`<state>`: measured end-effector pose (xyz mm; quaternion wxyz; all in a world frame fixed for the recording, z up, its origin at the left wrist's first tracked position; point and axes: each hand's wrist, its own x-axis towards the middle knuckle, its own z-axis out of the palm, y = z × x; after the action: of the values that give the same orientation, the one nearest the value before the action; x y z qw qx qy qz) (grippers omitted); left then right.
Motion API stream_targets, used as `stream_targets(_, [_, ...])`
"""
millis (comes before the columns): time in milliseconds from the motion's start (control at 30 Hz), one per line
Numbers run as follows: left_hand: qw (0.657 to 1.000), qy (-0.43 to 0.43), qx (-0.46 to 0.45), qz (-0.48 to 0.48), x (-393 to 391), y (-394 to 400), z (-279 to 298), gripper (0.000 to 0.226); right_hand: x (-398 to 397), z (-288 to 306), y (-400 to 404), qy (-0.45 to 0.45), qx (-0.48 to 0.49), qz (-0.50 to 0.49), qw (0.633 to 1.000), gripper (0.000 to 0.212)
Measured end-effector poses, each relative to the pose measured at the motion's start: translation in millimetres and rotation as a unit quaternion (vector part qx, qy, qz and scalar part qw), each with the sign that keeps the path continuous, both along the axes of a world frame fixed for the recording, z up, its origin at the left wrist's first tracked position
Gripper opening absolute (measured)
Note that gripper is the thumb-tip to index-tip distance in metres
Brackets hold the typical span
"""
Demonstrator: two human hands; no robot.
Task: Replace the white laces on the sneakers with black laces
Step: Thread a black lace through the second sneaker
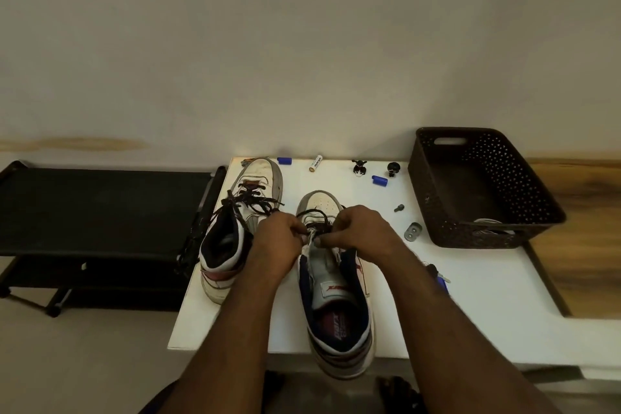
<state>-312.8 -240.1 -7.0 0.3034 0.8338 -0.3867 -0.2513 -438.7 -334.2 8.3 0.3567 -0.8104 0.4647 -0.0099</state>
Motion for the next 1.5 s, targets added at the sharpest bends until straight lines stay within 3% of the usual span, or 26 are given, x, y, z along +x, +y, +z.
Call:
stream_targets(133, [0.998,0.018,-0.042,0.046,-3,-4,0,0.013,9,0,4,0.060,-0.060,0.014,0.996,0.026])
stream_targets(300, [0.995,0.024,-0.072,0.061,-7,-6,-3,0.010,8,-1,-1,0.041,-0.088,-0.001,0.995,0.021])
stream_targets(500, [0.996,0.004,-0.056,0.074,-10,-8,-5,0.009,0,-2,-7,-0.014,-0.039,-0.027,0.999,0.019])
stream_targets(600, [0.997,-0.008,-0.047,0.065,-8,-5,-3,0.008,0,0,-5,-0.088,0.031,-0.055,0.994,0.020])
stream_targets(733, [0.999,-0.014,-0.032,0.036,-5,2,3,0.023,8,0,2,-0.165,0.096,-0.067,0.979,0.025])
stream_targets(900, [0.997,0.059,-0.040,0.041,-8,1,22,0.029,8,13,8,-0.268,0.191,-0.076,0.941,0.004])
stream_targets(1000, [0.964,0.247,-0.059,0.077,-14,-1,42,0.038,1,24,5,-0.287,0.257,-0.036,0.922,0.013])
stream_targets(1067, [0.928,0.332,-0.135,0.098,-13,-6,51,0.038,-4,26,3,-0.259,0.257,-0.002,0.931,0.015])
stream_targets(1167, [0.885,0.356,-0.278,0.109,-10,-12,63,0.039,-10,26,-1,-0.218,0.247,0.009,0.944,0.009])
stream_targets(1267, [0.877,0.331,-0.341,0.072,-16,-12,74,0.039,-14,27,-6,-0.266,0.193,-0.052,0.943,0.031])
stream_targets(1367, [0.905,0.306,-0.284,-0.076,-22,-5,81,0.044,-15,27,-12,-0.377,0.134,-0.054,0.915,0.073])
stream_targets(1433, [0.917,0.282,-0.243,-0.145,-23,-1,84,0.054,-11,26,-10,-0.385,0.171,0.031,0.907,0.071])
stream_targets(1500, [0.923,0.250,-0.259,-0.135,-21,2,88,0.058,-9,26,-5,-0.372,0.220,0.064,0.900,0.041])
